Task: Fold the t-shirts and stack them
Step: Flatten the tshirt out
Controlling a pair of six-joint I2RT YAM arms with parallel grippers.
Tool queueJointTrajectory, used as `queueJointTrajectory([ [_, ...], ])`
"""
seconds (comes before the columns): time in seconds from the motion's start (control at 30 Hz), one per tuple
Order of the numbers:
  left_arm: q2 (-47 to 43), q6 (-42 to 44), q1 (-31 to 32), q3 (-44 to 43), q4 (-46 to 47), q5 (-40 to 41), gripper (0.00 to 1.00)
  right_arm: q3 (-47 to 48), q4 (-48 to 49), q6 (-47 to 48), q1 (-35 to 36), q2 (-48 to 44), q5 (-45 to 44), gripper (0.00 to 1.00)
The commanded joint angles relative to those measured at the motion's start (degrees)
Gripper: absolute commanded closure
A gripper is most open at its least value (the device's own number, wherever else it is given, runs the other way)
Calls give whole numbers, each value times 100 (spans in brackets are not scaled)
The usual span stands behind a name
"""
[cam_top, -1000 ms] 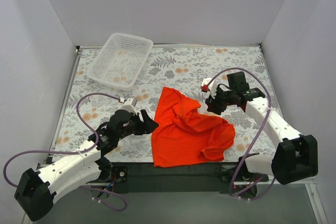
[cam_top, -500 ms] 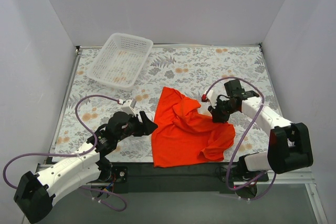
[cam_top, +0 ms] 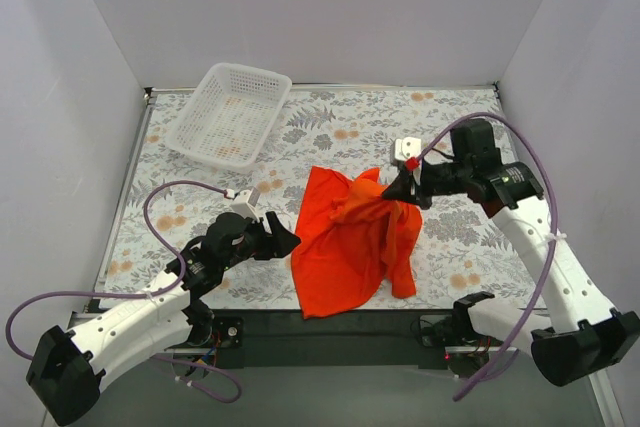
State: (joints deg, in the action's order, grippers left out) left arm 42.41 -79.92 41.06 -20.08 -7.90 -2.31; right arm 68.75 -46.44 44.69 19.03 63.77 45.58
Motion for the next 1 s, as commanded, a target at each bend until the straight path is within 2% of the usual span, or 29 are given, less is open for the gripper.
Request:
queueJointTrajectory([
  [0.0,13,38,16,-75,61,64,41,-185,-358,-188,785,-171,1188,99],
  [0.1,4,38,16,-93,43,72,41,-449,-147,-232,962,-163,718,99],
  [0.2,4,38,16,-93,43,81,41,-932,-182,-83,1480,-163,320,99],
  [0.23,30,29,16,-93,52,99,41,-1195,-199,-66,1742,-128,346,95],
  [0.33,91,20,16,-111,61,108,41,-1496,-383,206,2078,-66,460,65],
  [0.37,135,-6,16,-119,78,99,41,-1514,-384,259,2079,-49,434,51],
  [0.43,144,-23,16,-119,87,90,41,-1365,-340,103,2070,-31,-169,45],
  [0.47,127,-32,16,-119,87,90,41,-1216,-96,-98,2018,-14,-842,43],
  [0.53,101,-24,16,-146,78,90,41,-1171,282,-555,1431,13,-1296,42],
  [0.63,65,-6,16,-181,17,99,41,-1294,670,-785,212,267,-1262,42],
  [0.67,74,3,16,-207,-1,99,41,-1364,732,-830,41,520,-1323,42],
  [0.83,136,12,16,-216,17,37,41,-1926,978,-549,-171,1120,-1587,42],
  [0.97,39,-24,16,-137,34,28,41,-1910,996,-321,-162,1514,-1193,42],
])
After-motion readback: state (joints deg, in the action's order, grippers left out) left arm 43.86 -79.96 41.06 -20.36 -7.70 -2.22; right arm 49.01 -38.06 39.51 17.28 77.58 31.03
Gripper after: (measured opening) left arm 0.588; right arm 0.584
